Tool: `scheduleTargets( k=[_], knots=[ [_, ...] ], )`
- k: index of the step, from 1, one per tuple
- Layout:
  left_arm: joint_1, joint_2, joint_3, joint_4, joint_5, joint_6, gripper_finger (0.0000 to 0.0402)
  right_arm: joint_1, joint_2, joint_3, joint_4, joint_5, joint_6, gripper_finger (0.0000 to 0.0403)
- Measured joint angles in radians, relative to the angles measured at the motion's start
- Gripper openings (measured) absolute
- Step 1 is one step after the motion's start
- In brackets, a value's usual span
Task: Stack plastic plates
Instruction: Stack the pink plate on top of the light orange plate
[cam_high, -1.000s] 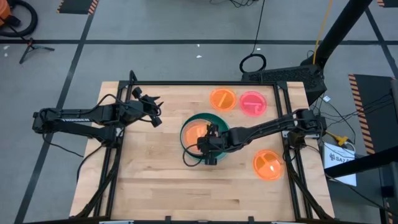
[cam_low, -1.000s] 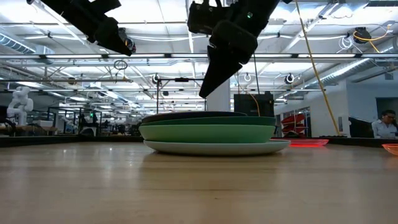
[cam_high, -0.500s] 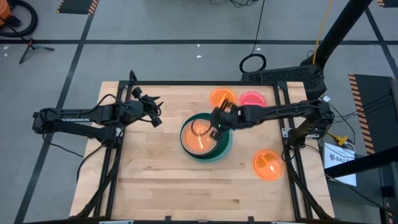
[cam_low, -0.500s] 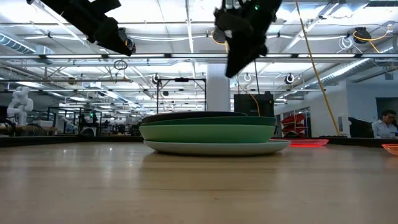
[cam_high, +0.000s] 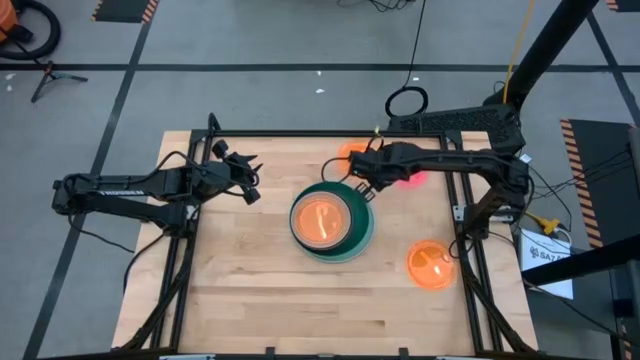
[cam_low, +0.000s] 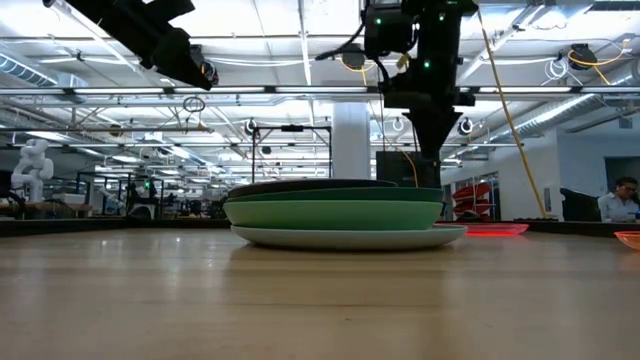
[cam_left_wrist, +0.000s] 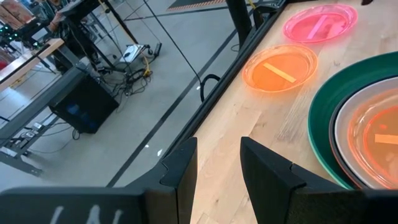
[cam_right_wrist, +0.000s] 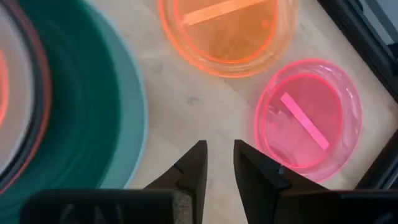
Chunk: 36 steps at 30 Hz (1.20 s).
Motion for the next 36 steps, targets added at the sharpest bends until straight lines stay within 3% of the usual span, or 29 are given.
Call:
scheduleTargets(
  k=[12,22,26,36],
  knots=[
    [0.0,0.0,0.0,-0.002,0.0,0.0,0.0129,-0.133,0.043,-0.017,-0.007,-0.001,-0.039,0.0075],
    [0.0,0.0,0.0,-0.002,0.0,0.0,0.0129,-0.188,0.046,-0.204,0.091,-0.007,-0.108,0.0075],
    [0.0,0.0,0.0,-0.001,0.0,0.0,0.0129,-0.209,0.046,-0.286,0.169,-0.057,-0.139,0.0075],
    [0.0,0.0,0.0,0.0,0.0,0.0,0.0129,-0.225,0.046,-0.406,0.312,-0.054,-0.186,0.0075]
  ],
)
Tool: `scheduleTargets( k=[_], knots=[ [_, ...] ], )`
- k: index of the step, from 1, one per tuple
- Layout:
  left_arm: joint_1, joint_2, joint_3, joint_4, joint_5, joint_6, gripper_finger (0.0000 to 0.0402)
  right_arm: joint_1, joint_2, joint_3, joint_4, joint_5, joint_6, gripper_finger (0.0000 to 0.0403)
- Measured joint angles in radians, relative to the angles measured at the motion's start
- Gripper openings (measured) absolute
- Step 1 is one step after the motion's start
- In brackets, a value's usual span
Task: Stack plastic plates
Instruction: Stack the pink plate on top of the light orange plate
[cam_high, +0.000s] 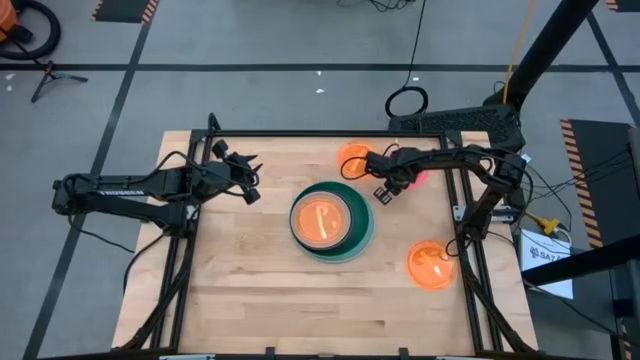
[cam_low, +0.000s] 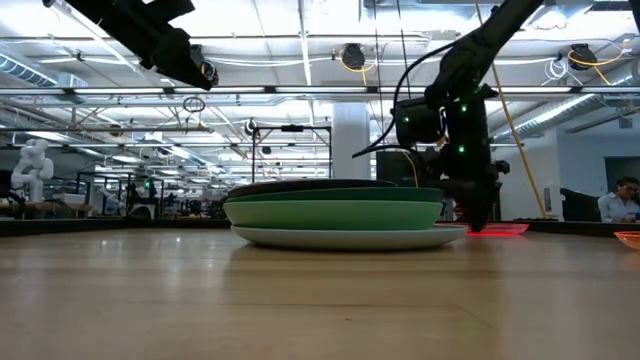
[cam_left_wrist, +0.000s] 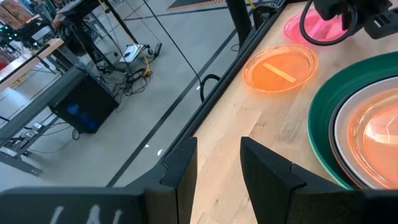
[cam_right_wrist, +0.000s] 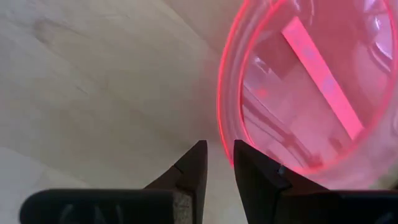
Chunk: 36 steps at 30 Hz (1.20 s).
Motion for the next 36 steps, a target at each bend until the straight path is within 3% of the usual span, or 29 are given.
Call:
scheduleTargets(
  k=[9,18,31,36],
  knots=[
    [0.0,0.0,0.0,0.0,0.0,0.0,0.0129,0.0,-0.002,-0.03,0.08,0.004,-0.031,0.0071],
    [0.0,0.0,0.0,0.0,0.0,0.0,0.0129,0.0,-0.001,-0.031,0.08,0.03,-0.066,0.0013],
    [0.0,0.0,0.0,0.0,0.0,0.0,0.0129,0.03,0.0,0.015,-0.023,0.033,-0.072,0.0003],
    [0.0,0.0,0.0,0.0,0.0,0.0,0.0129,0.068,0.0,0.091,-0.117,0.097,-0.054,0.0002]
  ],
)
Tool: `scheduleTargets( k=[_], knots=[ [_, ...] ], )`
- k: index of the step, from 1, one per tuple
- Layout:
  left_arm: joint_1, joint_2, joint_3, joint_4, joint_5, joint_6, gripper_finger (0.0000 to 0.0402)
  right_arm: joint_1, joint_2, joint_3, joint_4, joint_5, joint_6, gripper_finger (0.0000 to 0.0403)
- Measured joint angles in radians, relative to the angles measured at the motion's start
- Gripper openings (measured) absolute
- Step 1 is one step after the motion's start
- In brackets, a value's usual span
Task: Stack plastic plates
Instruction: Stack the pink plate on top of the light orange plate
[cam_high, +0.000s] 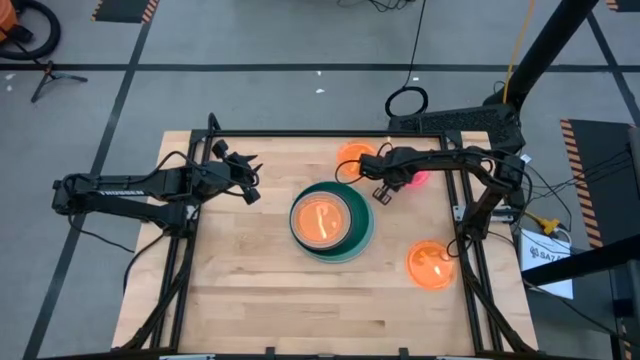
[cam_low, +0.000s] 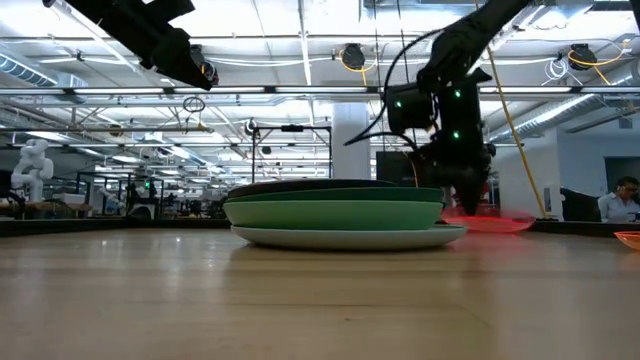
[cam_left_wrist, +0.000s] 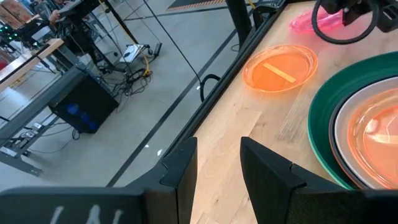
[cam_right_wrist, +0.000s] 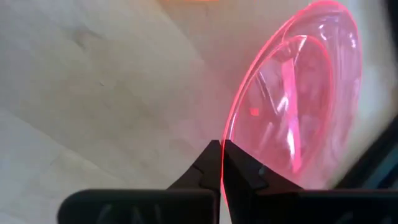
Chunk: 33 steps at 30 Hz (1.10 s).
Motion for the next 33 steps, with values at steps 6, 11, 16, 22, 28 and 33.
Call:
scheduleTargets(
  k=[6,11,16,22,28,33],
  knots=[
    [0.0,0.0,0.0,0.0,0.0,0.0,0.0129,0.056,0.0,0.127,-0.101,0.011,0.02,0.0001],
    [0.0,0.0,0.0,0.0,0.0,0.003,0.0129,0.12,0.0,0.244,-0.143,0.014,0.031,0.0001],
    [0.0,0.0,0.0,0.0,0.0,0.005,0.0129,0.204,0.0,0.359,-0.138,0.01,0.045,0.0001],
    [0.0,0.0,0.0,0.0,0.0,0.005,0.0129,0.329,0.0,0.413,0.048,-0.079,-0.048,0.0],
    [0.0,0.0,0.0,0.0,0.0,0.006,0.0129,0.437,0.005,0.413,0.247,-0.207,-0.144,0.0],
    [0.0,0.0,0.0,0.003,0.0,0.01,0.0129,0.501,0.021,0.413,0.32,-0.231,-0.175,0.0]
  ],
)
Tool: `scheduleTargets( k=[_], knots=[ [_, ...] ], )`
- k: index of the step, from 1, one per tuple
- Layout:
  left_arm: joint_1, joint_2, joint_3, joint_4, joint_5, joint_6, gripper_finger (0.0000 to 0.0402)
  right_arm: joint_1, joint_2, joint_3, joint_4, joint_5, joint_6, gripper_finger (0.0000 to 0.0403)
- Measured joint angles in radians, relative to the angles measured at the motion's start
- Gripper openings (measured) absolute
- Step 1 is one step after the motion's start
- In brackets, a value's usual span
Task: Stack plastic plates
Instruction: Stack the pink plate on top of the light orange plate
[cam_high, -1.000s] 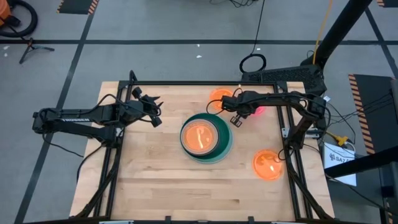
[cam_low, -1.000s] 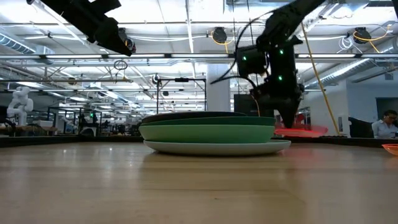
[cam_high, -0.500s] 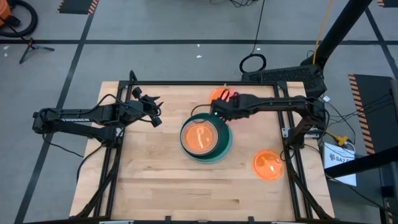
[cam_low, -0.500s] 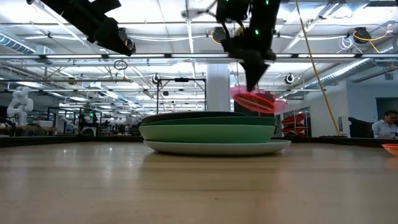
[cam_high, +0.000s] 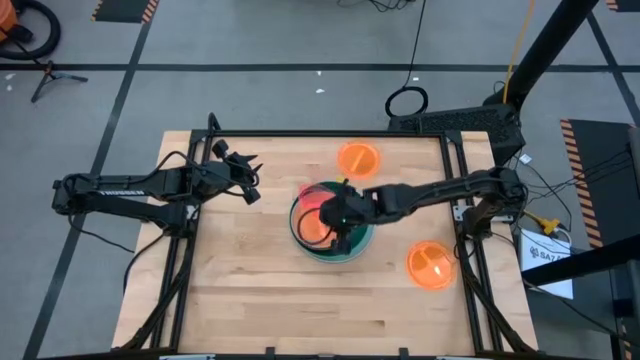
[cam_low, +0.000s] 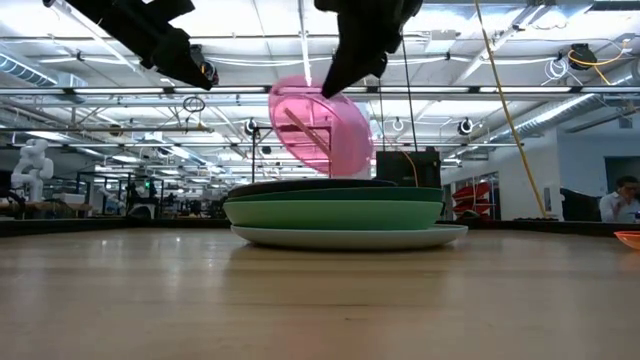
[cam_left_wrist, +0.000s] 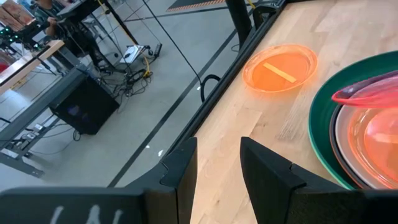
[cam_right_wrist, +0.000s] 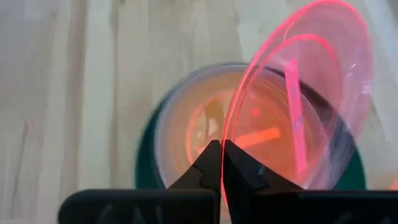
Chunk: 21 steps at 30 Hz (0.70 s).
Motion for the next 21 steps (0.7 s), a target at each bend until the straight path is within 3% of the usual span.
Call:
scheduleTargets(
  k=[21],
  knots=[
    [0.0,0.0,0.0,0.006,0.0,0.005,0.0129,0.068,0.117,-0.001,0.014,0.003,0.019,0.0029]
  ],
)
